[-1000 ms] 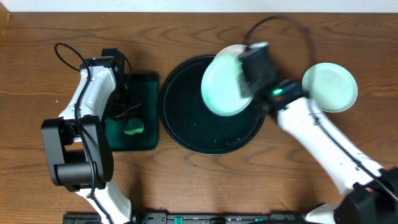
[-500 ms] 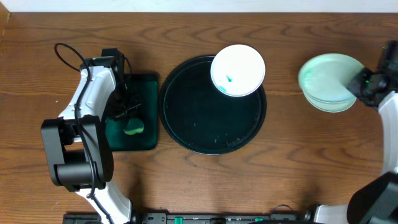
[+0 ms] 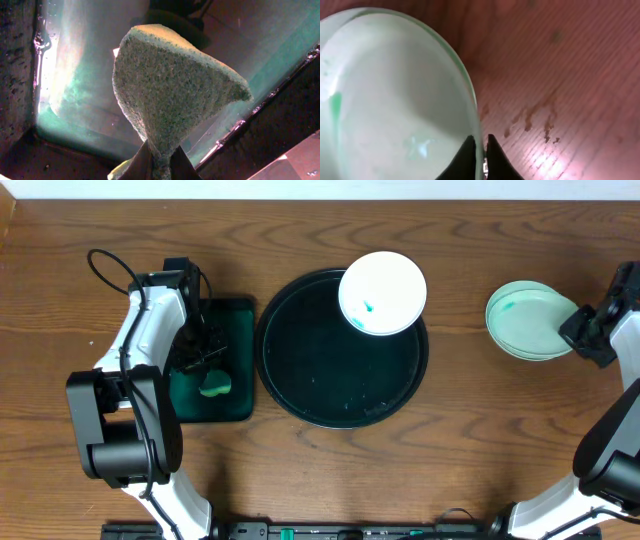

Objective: Clean dirty plates on tray and stack at the side
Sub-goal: 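Carry the plate right and set it on the stacked plate, then drag the last white plate to tray center with right gripper, then scrub the last plate with the sponge held in left gripper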

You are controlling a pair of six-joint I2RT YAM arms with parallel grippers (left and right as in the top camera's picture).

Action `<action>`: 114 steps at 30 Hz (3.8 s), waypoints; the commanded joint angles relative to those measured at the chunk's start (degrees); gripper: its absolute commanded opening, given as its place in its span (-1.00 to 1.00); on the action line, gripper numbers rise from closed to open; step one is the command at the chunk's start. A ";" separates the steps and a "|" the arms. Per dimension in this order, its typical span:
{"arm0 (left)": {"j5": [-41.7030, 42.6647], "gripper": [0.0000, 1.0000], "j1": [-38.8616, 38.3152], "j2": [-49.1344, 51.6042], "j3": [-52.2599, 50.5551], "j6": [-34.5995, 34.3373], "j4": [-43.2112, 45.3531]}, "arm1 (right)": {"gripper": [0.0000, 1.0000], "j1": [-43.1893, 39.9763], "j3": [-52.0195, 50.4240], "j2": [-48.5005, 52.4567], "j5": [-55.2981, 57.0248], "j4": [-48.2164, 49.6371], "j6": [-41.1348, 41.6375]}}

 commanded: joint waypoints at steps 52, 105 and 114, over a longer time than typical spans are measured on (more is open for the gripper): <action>-0.11 -0.86 0.28 0.11 -0.13 0.76 -0.37 | -0.97 33.68 8.39 15.50 -28.28 19.78 -17.81; 13.16 -0.86 -27.69 -0.63 -0.22 -6.08 21.90 | -0.98 45.83 7.28 16.96 -16.06 4.07 -15.45; 16.41 -0.86 -27.65 13.05 -0.20 -15.74 23.98 | -0.98 45.83 7.28 16.96 -16.09 3.10 -15.47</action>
